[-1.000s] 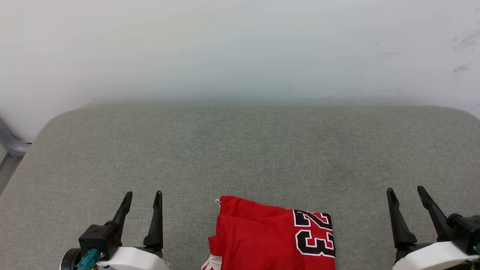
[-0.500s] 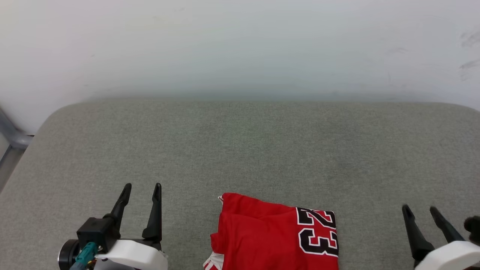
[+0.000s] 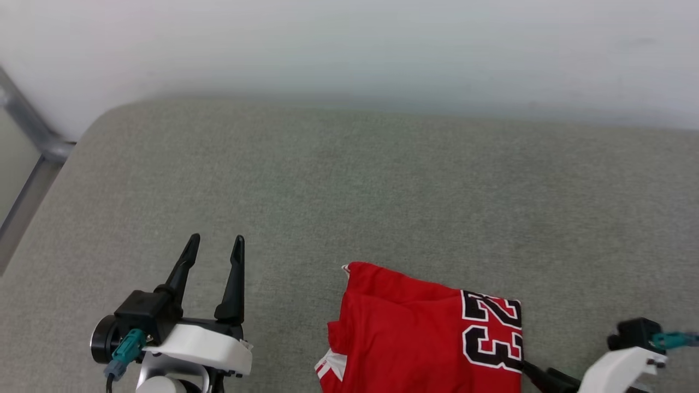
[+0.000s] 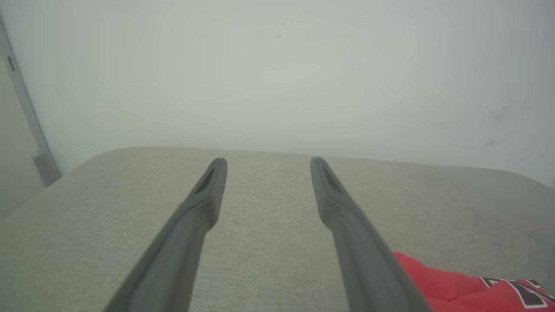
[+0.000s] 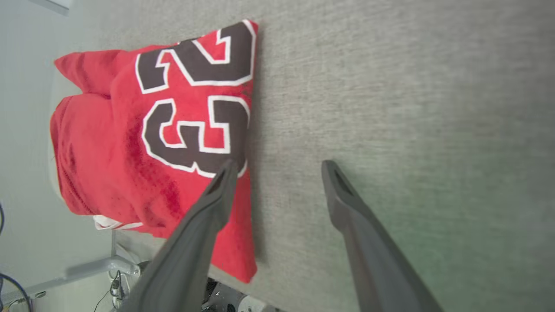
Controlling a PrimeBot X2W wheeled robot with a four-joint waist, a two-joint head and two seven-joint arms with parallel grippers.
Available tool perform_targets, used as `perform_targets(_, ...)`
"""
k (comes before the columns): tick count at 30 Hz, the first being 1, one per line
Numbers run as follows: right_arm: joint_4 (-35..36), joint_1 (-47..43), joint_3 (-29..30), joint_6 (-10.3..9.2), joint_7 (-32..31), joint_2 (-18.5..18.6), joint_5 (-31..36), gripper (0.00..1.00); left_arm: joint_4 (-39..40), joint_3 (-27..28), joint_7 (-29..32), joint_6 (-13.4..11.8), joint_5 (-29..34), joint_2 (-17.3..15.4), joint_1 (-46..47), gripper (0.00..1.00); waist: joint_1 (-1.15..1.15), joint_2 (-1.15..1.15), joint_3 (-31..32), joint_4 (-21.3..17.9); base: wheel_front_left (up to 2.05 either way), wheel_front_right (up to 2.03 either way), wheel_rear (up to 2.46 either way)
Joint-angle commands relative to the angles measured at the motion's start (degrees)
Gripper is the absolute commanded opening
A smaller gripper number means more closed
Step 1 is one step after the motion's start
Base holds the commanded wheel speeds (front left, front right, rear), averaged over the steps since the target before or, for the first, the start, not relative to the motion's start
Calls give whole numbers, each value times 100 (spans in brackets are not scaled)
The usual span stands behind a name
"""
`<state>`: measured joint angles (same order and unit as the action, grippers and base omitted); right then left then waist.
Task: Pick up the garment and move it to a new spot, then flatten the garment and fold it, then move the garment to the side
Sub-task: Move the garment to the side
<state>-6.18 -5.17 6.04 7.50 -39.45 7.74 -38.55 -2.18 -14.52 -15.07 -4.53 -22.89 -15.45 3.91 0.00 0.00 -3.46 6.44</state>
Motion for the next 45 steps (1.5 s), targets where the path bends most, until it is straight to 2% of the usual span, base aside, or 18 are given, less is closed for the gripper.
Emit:
perform_targets(1, -46, 89, -41, -2, -13, -4, -56, 100, 10, 22, -12, 16, 23, 24, 85, 100, 0, 0, -160, 126, 0, 0, 0)
perform_targets(12, -1149, 562, -787, -9, -449, -105, -858, 100, -69, 119, -12, 197, 153, 177, 320, 100, 0, 0, -519, 370, 0, 0, 0)
perform_targets(13, -1169, 579, -848, -10, -451, -70, -859, 87, -79, 130, -12, 210, 162, 191, 325, 100, 0, 0, -526, 379, 0, 0, 0)
perform_targets(14, -1156, 601, -912, -10, -402, -14, -824, 11, -89, 144, -12, 218, 168, 204, 329, 100, 0, 0, -532, 385, 0, 0, 0)
perform_targets(15, -1132, 635, -970, -10, -362, -2, -846, 0, -98, 156, -12, 230, 185, 215, 329, 100, 0, 0, -530, 383, 0, 0, 0)
perform_targets(19, -814, 816, -1203, -6, -99, 146, -903, 0, -159, 201, -12, 244, 265, 217, 232, 100, 0, 0, -411, 311, 0, 0, 0)
perform_targets(22, -532, 958, -1414, -2, 174, 376, -589, 0, -208, 208, -12, 215, 334, 200, 167, 100, 0, 0, -251, 195, 0, 0, 0)
perform_targets(28, -320, 1014, -1532, -4, 441, 736, 655, 0, -210, 179, -10, 182, 377, 211, -10, 100, 0, 0, 110, -214, 0, 0, 0)
perform_targets(33, -190, 901, -1301, -3, 346, 867, 1414, 0, -105, 175, 12, 137, 365, 162, -139, 100, 0, 0, 192, -749, 0, 0, 0)
perform_targets(37, -104, 881, -1107, -3, 263, 918, 1674, 0, 11, 183, 39, 124, 359, 116, -139, 100, 0, 0, 92, -1256, 0, 0, 0)
perform_targets(45, -147, 1534, -937, -3, 503, 881, 1938, 0, 356, 193, 128, 157, 388, -6, 152, 100, 0, 0, -612, -2207, 0, 0, 0)
